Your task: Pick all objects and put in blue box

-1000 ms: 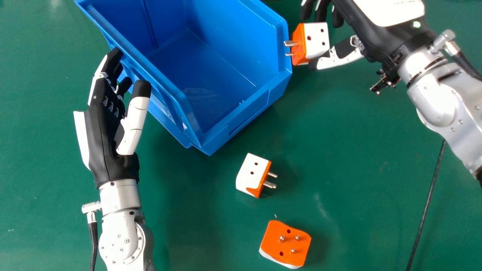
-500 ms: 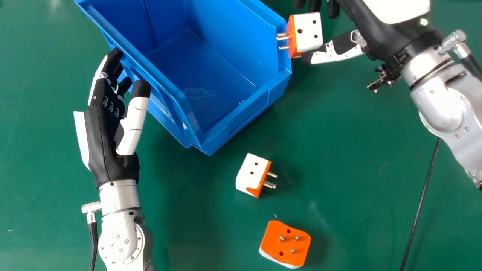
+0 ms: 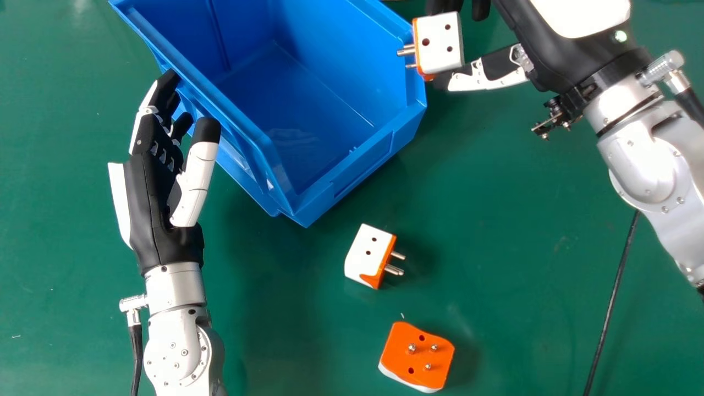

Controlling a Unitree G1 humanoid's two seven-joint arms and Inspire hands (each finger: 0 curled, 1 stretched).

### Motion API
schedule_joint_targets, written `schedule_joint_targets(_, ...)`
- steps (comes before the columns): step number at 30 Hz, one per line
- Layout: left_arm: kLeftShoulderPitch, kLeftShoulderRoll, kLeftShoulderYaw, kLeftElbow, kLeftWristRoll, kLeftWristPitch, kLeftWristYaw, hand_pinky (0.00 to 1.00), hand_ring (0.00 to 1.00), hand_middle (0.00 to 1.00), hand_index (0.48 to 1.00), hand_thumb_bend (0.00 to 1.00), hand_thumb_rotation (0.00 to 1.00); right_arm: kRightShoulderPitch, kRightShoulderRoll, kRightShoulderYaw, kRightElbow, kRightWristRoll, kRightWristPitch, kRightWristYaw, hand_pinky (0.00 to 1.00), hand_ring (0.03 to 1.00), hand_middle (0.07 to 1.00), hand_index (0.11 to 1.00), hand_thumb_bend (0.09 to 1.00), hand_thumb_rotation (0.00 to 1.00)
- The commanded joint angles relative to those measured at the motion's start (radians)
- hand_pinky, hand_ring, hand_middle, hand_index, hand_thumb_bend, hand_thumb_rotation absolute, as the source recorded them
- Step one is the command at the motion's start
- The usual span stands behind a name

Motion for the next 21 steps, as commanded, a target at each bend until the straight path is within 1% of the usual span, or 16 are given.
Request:
schedule_joint_targets(1, -0.003, -0.004, -0.009, -0.010, 0.001, -0.009, -0.012, 0.89, 0.93, 0.91, 0.827, 0.86, 0.65, 0.000, 0.003, -0.028, -0.049, 0.011, -0.006, -0.005, 0.24, 0.396, 0.501, 0.489, 0.517, 0.00)
schedule_joint_targets(3, -0.004, -0.001, -0.009, -0.008, 0.011, -0.011, -0.003, 0.89, 0.93, 0.91, 0.827, 0.86, 0.64, 0.004, 0.007, -0.027, -0.060, 0.017, -0.009, 0.000, 0.23, 0.397, 0.502, 0.488, 0.517, 0.00)
schedule_joint_targets(5, -0.006, -0.003, -0.009, -0.006, 0.007, -0.011, -0.005, 0.89, 0.93, 0.91, 0.827, 0.86, 0.65, 0.005, 0.011, -0.026, -0.071, 0.017, -0.009, 0.004, 0.24, 0.398, 0.503, 0.487, 0.517, 0.00)
schedule_joint_targets(7, -0.007, -0.001, -0.010, -0.004, 0.011, -0.013, -0.004, 0.89, 0.93, 0.91, 0.827, 0.86, 0.65, 0.003, 0.018, -0.026, -0.075, 0.018, -0.011, 0.004, 0.25, 0.386, 0.494, 0.500, 0.515, 0.00)
schedule_joint_targets(8, -0.007, -0.002, -0.010, -0.005, 0.010, -0.012, -0.005, 0.89, 0.93, 0.91, 0.827, 0.86, 0.65, 0.003, 0.022, -0.027, -0.077, 0.023, -0.013, 0.007, 0.25, 0.386, 0.494, 0.500, 0.515, 0.00)
schedule_joint_targets(11, -0.006, -0.001, -0.011, -0.004, 0.015, -0.013, -0.001, 0.89, 0.93, 0.91, 0.827, 0.86, 0.65, -0.002, 0.039, -0.026, -0.079, 0.035, -0.016, 0.014, 0.28, 0.373, 0.486, 0.518, 0.512, 0.00)
schedule_joint_targets(19, -0.004, -0.006, -0.009, -0.006, 0.011, -0.019, -0.001, 0.88, 0.93, 0.91, 0.827, 0.86, 0.65, -0.030, 0.086, -0.018, -0.058, 0.044, -0.030, 0.031, 0.27, 0.378, 0.489, 0.509, 0.513, 0.00)
schedule_joint_targets(21, -0.004, -0.007, -0.010, -0.004, 0.015, -0.019, 0.003, 0.89, 0.93, 0.91, 0.827, 0.86, 0.65, -0.046, 0.096, -0.013, -0.043, 0.044, -0.031, 0.044, 0.27, 0.372, 0.483, 0.518, 0.511, 0.00)
